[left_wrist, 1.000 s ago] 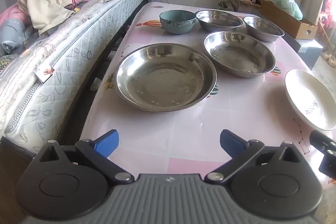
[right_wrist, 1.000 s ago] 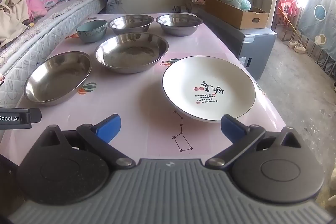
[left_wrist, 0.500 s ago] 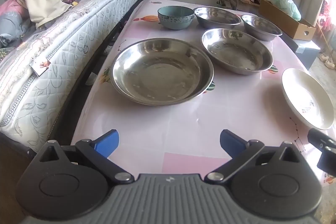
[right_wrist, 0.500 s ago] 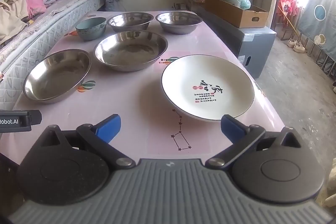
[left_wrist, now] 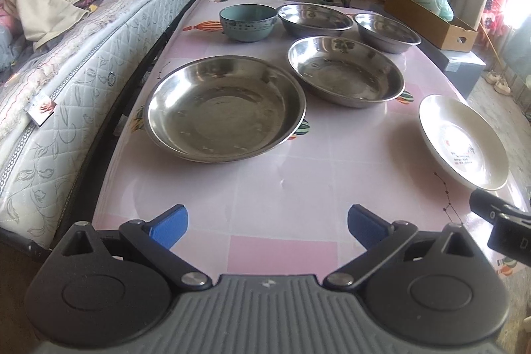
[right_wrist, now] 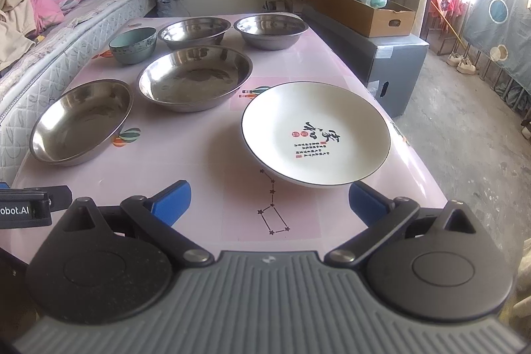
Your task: Organize plates and bowls
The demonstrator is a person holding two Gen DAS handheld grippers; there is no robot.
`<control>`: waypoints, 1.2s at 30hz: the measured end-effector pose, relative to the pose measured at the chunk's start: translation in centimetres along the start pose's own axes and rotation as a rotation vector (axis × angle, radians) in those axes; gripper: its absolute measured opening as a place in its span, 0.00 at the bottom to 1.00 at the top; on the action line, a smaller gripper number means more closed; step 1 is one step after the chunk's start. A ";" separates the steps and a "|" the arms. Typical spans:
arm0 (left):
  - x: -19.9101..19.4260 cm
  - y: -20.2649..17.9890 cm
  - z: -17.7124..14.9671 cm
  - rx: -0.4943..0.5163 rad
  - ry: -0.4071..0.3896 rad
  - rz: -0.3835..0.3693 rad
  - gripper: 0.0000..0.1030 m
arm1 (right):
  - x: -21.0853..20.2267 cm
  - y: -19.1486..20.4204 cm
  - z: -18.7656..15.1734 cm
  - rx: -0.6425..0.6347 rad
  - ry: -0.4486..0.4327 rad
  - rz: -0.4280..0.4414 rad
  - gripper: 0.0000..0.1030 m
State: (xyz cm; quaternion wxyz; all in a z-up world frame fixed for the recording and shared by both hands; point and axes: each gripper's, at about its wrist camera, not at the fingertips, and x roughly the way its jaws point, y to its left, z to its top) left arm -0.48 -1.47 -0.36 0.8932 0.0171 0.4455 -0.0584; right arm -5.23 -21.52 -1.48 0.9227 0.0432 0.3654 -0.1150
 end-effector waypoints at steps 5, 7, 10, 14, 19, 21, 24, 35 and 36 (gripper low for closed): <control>0.0 -0.5 -0.1 0.020 0.003 -0.004 1.00 | 0.3 -0.2 0.0 0.009 0.014 -0.001 0.99; -0.1 -0.6 -0.1 0.024 0.002 -0.005 1.00 | 0.3 -0.2 0.0 0.013 0.016 -0.002 0.99; -0.2 -0.7 0.0 0.029 0.003 -0.008 1.00 | 0.3 -0.3 0.0 0.020 0.019 -0.003 0.99; -0.3 -0.7 0.0 0.030 0.000 -0.012 1.00 | 0.2 -0.3 0.0 0.025 0.018 -0.002 0.99; -0.3 -0.7 -0.1 0.032 -0.002 -0.012 1.00 | 0.1 -0.2 0.0 0.020 0.013 -0.006 0.99; -0.4 -0.7 -0.1 0.034 -0.004 -0.011 1.00 | 0.1 -0.2 0.0 0.021 0.014 -0.005 0.99; -0.4 -0.8 -0.1 0.034 -0.005 -0.009 1.00 | 0.0 -0.2 0.0 0.024 0.016 -0.002 0.99; -0.2 -0.6 -0.2 0.031 -0.005 -0.005 1.00 | -0.1 -0.1 0.0 0.025 0.016 0.004 0.99; -0.2 -0.7 -0.2 0.031 -0.005 -0.003 1.00 | -0.2 -0.1 0.0 0.024 0.017 0.004 0.99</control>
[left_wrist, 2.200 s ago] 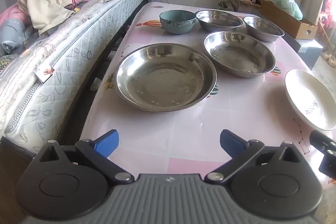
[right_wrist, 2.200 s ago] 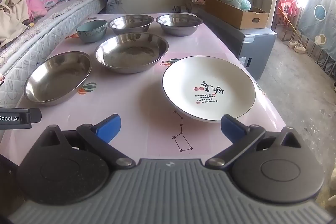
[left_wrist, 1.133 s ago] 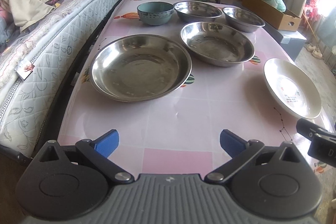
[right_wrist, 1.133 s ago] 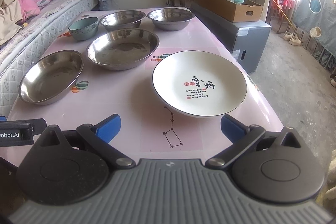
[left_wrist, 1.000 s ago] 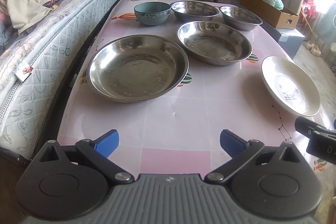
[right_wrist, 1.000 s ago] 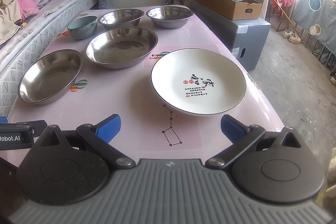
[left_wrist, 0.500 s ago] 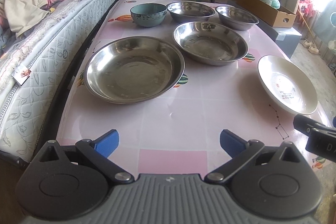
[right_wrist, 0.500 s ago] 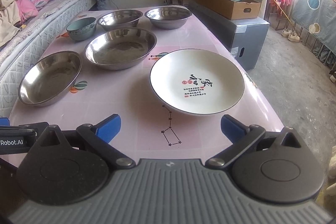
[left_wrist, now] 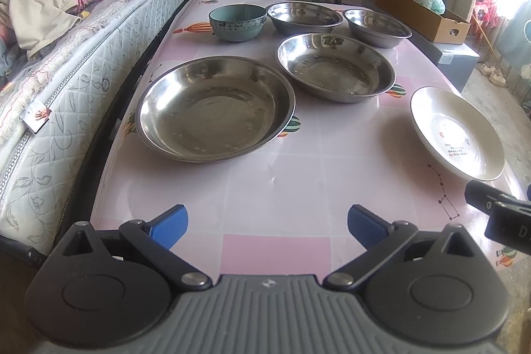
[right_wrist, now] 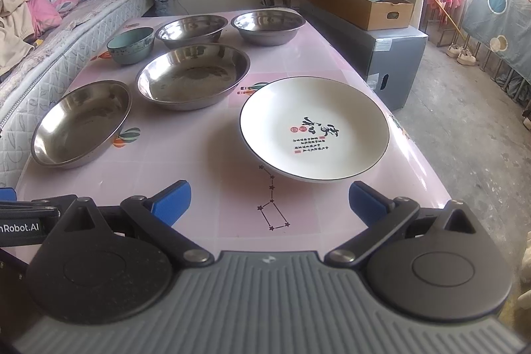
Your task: Organize plates and bowls
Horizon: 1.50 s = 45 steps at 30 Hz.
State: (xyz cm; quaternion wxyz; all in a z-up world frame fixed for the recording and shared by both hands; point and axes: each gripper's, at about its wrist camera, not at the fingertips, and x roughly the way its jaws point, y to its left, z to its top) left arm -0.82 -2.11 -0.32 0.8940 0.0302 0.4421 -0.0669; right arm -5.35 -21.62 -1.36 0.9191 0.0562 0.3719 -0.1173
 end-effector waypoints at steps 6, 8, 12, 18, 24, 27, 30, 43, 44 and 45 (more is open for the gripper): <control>-0.1 0.1 0.1 -0.001 -0.008 0.003 1.00 | 0.0 0.0 0.0 0.000 -0.003 0.001 0.99; -0.2 0.1 0.1 -0.001 -0.009 0.005 1.00 | -0.1 0.0 0.1 0.000 -0.005 0.002 0.99; -0.2 0.1 0.2 0.000 -0.012 0.005 1.00 | -0.1 0.0 0.2 0.003 -0.007 0.005 0.99; -0.6 0.3 0.4 -0.001 -0.019 0.007 1.00 | -0.3 0.0 0.5 0.008 -0.007 0.013 0.99; -0.7 0.4 0.3 -0.004 -0.020 0.008 1.00 | -0.4 0.1 0.5 0.008 -0.006 0.018 0.99; -0.7 0.4 0.3 -0.005 -0.020 0.007 1.00 | -0.4 0.1 0.5 0.007 -0.005 0.019 0.99; -0.7 0.4 0.3 -0.004 -0.019 0.006 1.00 | -0.4 0.1 0.5 0.007 -0.005 0.019 0.99; -0.6 0.9 0.1 -0.011 -0.011 0.006 1.00 | -0.4 0.5 0.3 0.005 0.001 0.023 0.99; -0.5 0.9 0.1 -0.012 -0.011 0.007 1.00 | -0.3 0.5 0.3 0.004 0.002 0.025 0.99; -0.5 0.9 0.1 -0.012 -0.010 0.007 1.00 | -0.3 0.5 0.3 0.004 0.003 0.026 0.99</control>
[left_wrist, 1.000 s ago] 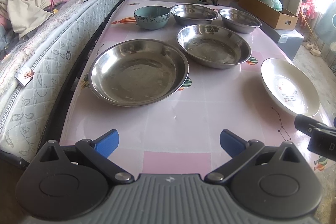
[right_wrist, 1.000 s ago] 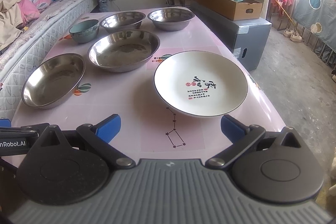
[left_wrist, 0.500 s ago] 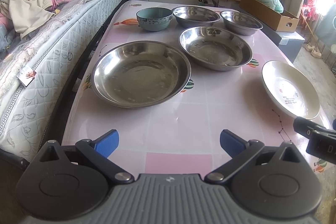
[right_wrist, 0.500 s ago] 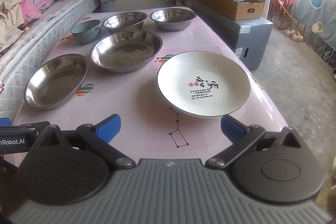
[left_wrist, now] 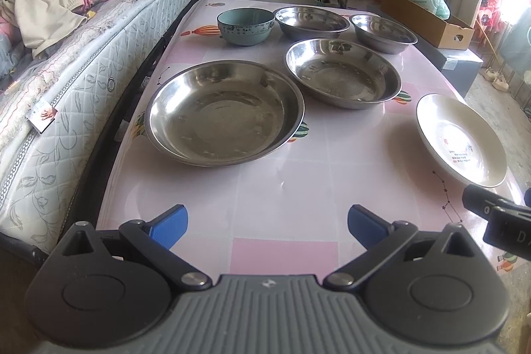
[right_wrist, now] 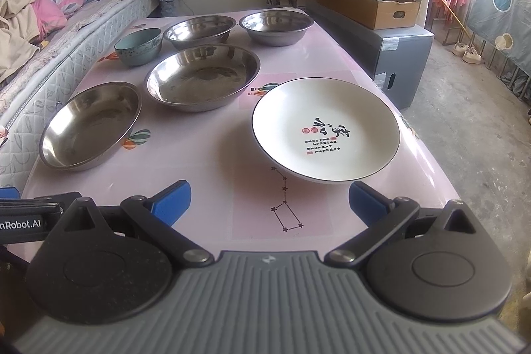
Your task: Organize plates and bowls
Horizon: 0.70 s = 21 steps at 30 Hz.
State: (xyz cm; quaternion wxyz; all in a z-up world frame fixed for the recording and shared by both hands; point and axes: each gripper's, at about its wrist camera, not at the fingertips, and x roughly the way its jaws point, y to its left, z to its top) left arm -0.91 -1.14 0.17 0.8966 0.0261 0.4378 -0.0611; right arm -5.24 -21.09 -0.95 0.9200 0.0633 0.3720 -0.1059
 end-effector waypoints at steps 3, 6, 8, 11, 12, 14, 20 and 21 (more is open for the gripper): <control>0.1 0.0 0.0 0.000 0.001 0.000 1.00 | 0.0 0.0 0.0 0.000 0.001 0.001 0.99; 0.2 0.0 -0.1 -0.001 0.006 0.004 1.00 | 0.2 0.1 0.0 0.000 0.003 0.004 0.99; 0.4 0.0 -0.1 -0.001 0.012 0.007 1.00 | 0.3 0.1 -0.1 0.001 0.007 0.006 0.99; 0.8 0.0 -0.2 -0.002 0.020 0.011 1.00 | 0.7 0.1 -0.2 0.001 0.015 0.008 0.99; 1.0 0.0 -0.3 -0.003 0.025 0.013 1.00 | 0.8 0.1 -0.3 0.001 0.019 0.008 0.99; 1.5 0.1 -0.3 -0.003 0.033 0.017 1.00 | 1.2 0.1 -0.3 0.000 0.026 0.011 0.99; 3.1 0.9 0.9 0.021 0.039 0.060 1.00 | 2.6 0.1 -0.6 -0.019 0.029 0.028 0.99; 3.2 1.1 1.3 0.021 0.034 0.063 1.00 | 2.8 0.1 -0.3 -0.025 0.026 0.040 0.99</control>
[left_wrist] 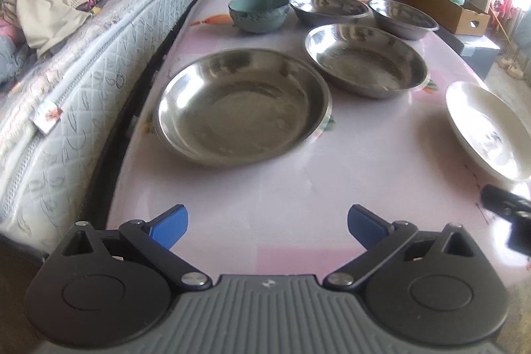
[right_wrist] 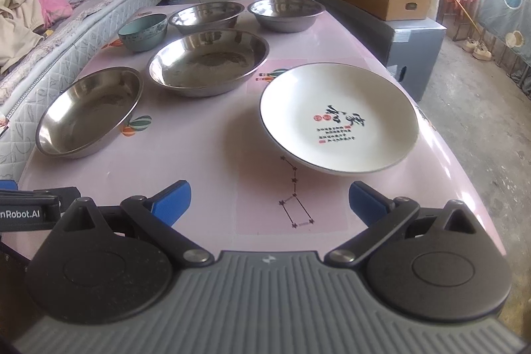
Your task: Organize plates and bowls
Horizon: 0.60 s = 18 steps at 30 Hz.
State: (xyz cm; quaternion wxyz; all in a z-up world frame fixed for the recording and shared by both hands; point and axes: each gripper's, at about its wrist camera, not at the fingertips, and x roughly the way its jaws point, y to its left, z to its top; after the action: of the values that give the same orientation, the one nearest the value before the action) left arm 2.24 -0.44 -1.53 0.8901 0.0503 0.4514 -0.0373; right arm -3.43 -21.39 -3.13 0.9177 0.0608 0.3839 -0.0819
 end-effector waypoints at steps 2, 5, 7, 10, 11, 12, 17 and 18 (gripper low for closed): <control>0.4 0.9 1.6 -0.007 -0.019 0.007 1.00 | 0.3 0.0 1.1 -0.010 -0.028 0.027 0.99; 0.7 2.6 4.7 -0.035 -0.067 0.033 1.00 | 0.3 -0.3 3.6 -0.017 -0.104 0.082 0.99; 0.9 3.7 6.9 -0.048 -0.104 0.057 1.00 | 0.3 -0.5 5.7 -0.024 -0.165 0.136 0.99; 1.1 5.0 10.0 -0.053 -0.160 0.096 1.00 | 1.1 -1.1 9.1 -0.010 -0.219 0.203 0.99; 1.1 5.3 10.9 -0.048 -0.177 0.104 1.00 | 1.5 -1.4 10.3 0.000 -0.229 0.222 0.99; 1.2 5.6 12.1 -0.041 -0.194 0.111 1.00 | 1.9 -1.5 11.2 0.007 -0.236 0.237 0.99; 3.0 5.9 15.8 -0.056 -0.236 0.049 1.00 | 4.9 -2.7 16.6 0.061 -0.223 0.337 0.99; 3.6 5.9 16.4 -0.064 -0.238 0.031 1.00 | 5.7 -2.8 17.7 0.067 -0.217 0.348 0.99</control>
State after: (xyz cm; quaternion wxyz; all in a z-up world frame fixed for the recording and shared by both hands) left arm 18.12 3.36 5.56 0.9390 0.0241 0.3427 -0.0146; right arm 12.22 -27.83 4.97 0.9514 0.1474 0.2637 0.0589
